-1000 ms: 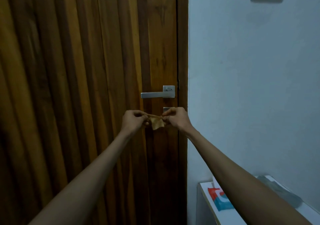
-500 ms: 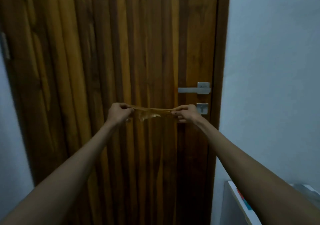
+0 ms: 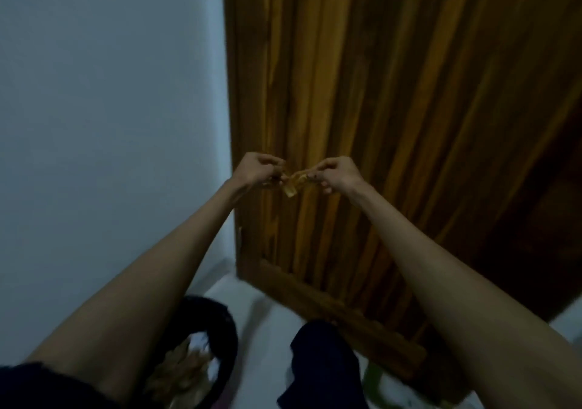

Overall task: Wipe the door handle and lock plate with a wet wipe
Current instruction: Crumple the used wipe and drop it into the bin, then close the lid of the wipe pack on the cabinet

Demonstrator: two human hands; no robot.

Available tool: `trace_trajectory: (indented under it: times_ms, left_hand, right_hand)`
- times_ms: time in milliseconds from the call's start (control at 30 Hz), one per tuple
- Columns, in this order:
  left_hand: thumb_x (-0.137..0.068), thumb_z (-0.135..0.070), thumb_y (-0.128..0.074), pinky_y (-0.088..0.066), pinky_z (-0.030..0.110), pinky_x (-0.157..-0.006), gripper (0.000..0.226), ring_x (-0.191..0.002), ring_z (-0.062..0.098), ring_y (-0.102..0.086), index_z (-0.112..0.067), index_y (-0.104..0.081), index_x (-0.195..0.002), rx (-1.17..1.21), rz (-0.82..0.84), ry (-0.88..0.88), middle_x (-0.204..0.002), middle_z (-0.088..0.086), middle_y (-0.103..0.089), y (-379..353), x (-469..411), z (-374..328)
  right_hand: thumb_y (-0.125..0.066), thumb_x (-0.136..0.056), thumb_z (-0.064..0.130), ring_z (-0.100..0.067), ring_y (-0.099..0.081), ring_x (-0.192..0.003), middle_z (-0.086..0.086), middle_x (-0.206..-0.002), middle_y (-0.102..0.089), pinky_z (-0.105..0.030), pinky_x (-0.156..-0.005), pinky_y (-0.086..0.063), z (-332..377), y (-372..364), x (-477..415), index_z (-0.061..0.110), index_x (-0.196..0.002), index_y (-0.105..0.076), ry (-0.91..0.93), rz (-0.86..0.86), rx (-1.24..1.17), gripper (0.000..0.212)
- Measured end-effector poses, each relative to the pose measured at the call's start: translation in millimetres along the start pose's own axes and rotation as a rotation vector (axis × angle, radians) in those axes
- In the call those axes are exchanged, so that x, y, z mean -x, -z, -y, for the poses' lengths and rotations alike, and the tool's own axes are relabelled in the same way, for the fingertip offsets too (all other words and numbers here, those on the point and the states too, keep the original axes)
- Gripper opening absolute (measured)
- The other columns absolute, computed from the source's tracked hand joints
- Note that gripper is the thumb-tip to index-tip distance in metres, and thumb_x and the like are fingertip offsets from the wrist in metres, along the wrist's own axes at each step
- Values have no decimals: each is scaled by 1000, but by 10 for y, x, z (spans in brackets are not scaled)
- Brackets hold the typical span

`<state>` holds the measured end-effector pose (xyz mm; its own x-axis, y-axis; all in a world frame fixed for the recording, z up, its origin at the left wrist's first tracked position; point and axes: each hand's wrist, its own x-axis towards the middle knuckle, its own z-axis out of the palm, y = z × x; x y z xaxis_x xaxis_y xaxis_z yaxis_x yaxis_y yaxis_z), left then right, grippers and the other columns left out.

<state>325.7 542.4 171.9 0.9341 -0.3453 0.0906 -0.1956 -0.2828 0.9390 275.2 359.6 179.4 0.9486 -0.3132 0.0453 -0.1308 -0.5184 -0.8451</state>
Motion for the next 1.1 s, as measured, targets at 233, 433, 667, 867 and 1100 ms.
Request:
trace_trajectory:
  times_ms: [233, 433, 667, 867, 1100]
  left_hand:
    - [-92, 1, -59, -61, 24, -58, 20, -81, 27, -72, 3, -71, -107, -258, 19, 259, -94, 20, -73, 584, 303, 1153]
    - [-91, -1, -60, -59, 26, -54, 21, -69, 22, -69, 6, -70, -108, -383, -1, 468, -92, 20, -73, 1043, 581, 1780]
    - [-93, 0, -60, -52, 26, -39, 68, -63, 24, -65, -6, -26, -153, -426, 119, 748, -110, 27, -69, 878, 860, 2345]
    - [-91, -10, -68, -55, 36, -64, 70, -81, 29, -66, -4, -32, -150, -450, 175, 585, -120, 25, -64, 356, 453, 2072]
    - [-91, -22, -66, -53, 46, -94, 31, -109, 36, -62, -3, -59, -114, -592, 287, 229, -122, 16, -63, -812, -211, 1202]
  right_hand:
    - [-67, -86, 7, -12, -64, -84, 2, -88, -71, -29, -78, -55, -187, -1542, 31, 21, -74, -72, 33, 205, 121, 19]
    - [-73, -85, 18, -22, -69, -90, -8, -104, -72, -38, -83, -59, -427, -2466, 184, 15, -95, -73, -54, 425, 108, 11]
    - [-50, -99, 9, -37, -62, -114, -20, -133, -57, -43, -93, -53, -879, -2522, 438, 6, -140, -47, -208, 706, 244, 42]
    - [-59, -94, 14, -26, -52, -125, -6, -135, -55, -37, -105, -45, -1181, -1590, 132, 12, -130, -58, -170, 498, 316, 36]
    - [-60, -95, 16, -24, -58, -118, -9, -126, -62, -33, -94, -48, -1553, 137, -72, 15, -124, -61, -195, 200, 414, 29]
